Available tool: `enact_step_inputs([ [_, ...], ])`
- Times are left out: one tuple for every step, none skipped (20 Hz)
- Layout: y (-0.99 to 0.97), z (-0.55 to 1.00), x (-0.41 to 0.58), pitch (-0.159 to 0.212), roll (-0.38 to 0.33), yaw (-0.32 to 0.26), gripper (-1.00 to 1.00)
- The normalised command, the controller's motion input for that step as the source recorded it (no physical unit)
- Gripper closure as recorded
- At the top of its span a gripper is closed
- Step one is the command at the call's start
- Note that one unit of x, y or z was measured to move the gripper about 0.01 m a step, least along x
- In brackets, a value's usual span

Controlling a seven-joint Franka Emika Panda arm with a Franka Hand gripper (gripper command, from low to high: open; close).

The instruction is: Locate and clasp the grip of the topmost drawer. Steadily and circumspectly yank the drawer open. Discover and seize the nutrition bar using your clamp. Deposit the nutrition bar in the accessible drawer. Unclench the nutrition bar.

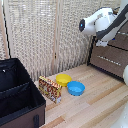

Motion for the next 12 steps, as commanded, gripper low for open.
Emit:
enact_step_inputs([
  [-0.17, 0.24, -0.003, 0.0, 0.001, -0.064, 1.0],
  [-0.15, 0.23, -0.014, 0.0, 0.001, -0.058, 1.0],
  [-0.11, 0.25, 0.0, 0.0, 0.0, -0.061, 1.0],
  [-0.07, 0.24, 0.0, 0.0, 0.0, -0.05, 1.0],
  [-0.04, 0.21, 0.0, 0.0, 0.0, -0.048, 1.0],
  [0.0, 0.21, 0.0, 0.0, 0.0, -0.034, 1.0],
  [0.0, 0.16, 0.0, 0.0, 0.0, -0.02, 1.0],
  [0.0, 0.1, 0.0, 0.0, 0.0, -0.021, 1.0],
  [0.0, 0.07, 0.066, 0.0, 0.0, -0.049, 1.0],
  [0.09, 0.01, 0.0, -0.011, -0.03, -0.065, 1.0],
  [0.05, 0.02, 0.0, 0.0, 0.0, -0.064, 1.0],
  [0.17, 0.0, 0.0, -0.007, -0.003, -0.079, 1.0],
])
